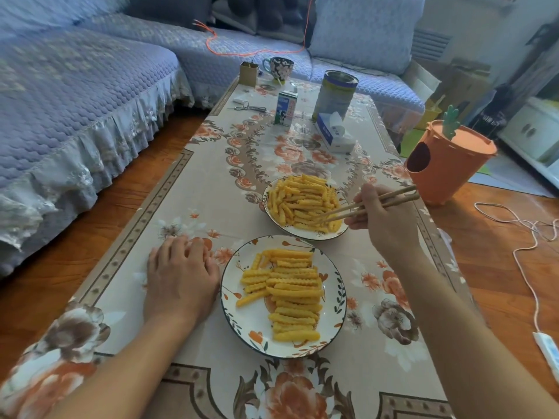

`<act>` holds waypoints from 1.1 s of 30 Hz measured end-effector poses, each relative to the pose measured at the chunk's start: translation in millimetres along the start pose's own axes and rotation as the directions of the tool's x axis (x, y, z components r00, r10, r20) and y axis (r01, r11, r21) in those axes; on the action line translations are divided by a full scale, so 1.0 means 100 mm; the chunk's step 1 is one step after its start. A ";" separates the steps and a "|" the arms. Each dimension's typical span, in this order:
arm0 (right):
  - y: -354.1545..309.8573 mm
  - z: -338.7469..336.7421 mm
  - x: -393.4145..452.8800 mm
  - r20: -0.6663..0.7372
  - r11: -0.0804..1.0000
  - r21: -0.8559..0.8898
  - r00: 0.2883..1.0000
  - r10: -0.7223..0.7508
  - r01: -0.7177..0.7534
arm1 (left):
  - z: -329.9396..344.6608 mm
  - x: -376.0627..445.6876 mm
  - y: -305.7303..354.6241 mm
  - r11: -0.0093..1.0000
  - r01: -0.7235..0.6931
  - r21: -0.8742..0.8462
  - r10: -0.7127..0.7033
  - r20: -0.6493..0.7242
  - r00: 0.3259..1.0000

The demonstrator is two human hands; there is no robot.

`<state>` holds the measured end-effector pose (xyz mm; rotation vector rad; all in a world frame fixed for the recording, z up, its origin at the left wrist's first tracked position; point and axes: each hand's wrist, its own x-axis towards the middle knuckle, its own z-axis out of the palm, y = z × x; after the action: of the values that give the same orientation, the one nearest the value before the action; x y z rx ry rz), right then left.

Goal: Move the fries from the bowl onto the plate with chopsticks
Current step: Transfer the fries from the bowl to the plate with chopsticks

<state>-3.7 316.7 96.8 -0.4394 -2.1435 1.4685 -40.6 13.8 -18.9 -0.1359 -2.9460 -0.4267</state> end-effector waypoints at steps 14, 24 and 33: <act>0.08 -0.05 0.16 -0.003 0.993 0.010 0.993 0.114 -0.114 | 0.00 -0.01 0.00 1.000 -0.002 -0.007 0.002 -0.004 1.000; -0.32 -0.17 -0.11 0.027 0.987 0.152 0.998 0.050 -0.053 | -0.02 -0.01 0.01 1.000 0.004 -0.007 -0.004 0.011 1.000; -0.37 -0.11 -0.51 0.166 0.998 0.061 0.986 0.014 -0.025 | -0.02 -0.02 0.00 1.000 0.001 0.000 -0.001 0.010 1.000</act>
<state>45.6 284.8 122.9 -0.3270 -2.2180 1.6295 -38.1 13.6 -17.7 -0.1373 -2.9560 -0.4276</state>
